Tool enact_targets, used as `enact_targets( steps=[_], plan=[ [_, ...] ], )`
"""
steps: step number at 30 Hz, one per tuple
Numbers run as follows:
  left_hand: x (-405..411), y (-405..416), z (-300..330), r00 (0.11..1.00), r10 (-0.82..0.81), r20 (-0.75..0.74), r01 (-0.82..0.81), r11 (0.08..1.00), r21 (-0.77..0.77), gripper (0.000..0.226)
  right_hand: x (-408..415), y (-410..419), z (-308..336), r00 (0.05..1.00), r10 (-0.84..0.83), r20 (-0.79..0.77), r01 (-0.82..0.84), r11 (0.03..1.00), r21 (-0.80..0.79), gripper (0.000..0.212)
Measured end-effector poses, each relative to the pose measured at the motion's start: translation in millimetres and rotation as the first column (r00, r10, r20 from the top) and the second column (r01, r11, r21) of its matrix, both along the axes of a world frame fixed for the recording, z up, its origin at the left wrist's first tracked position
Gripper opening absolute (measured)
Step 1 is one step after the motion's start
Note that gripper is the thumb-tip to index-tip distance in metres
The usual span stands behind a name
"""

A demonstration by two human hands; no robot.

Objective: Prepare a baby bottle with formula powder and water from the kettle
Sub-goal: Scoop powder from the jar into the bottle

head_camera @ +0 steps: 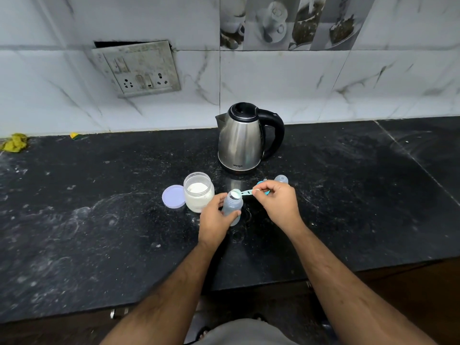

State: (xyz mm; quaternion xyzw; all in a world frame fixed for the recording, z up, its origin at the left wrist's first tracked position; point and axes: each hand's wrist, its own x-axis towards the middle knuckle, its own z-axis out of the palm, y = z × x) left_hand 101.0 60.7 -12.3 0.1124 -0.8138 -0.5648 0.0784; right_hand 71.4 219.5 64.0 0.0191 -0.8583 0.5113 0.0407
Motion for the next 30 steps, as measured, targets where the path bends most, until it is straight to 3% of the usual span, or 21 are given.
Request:
enact_targets(
  steps=[7, 12, 18, 26, 30],
  plan=[
    [0, -1, 4, 1.0, -0.013, 0.0, 0.013, 1.0, 0.009, 0.058, 8, 1, -2, 0.947, 0.171, -0.273, -0.062, 0.928, 0.367, 0.006],
    [-2, 0, 3, 1.0, -0.013, 0.005, 0.012, 1.0, 0.026, 0.055, 16, 4, -7, 0.869, 0.314, -0.382, -0.077, 0.85, 0.522, 0.008],
    [-4, 0, 3, 1.0, -0.009, 0.0, 0.009, 0.999, 0.049, 0.057, 18, 6, -14, 0.832, 0.346, -0.434, -0.068, 0.84, 0.539, 0.006],
    [-3, 1, 2, 1.0, -0.007, -0.008, 0.007, 0.999, 0.054, 0.058, 22, 6, -10, 0.79, 0.349, -0.504, -0.028, 0.842, 0.539, 0.029],
    [-4, 1, 0, 1.0, -0.008, -0.004, 0.008, 0.999, 0.047, 0.058, 21, 7, -11, 0.795, 0.365, -0.484, -0.047, 0.833, 0.551, 0.028]
  ],
)
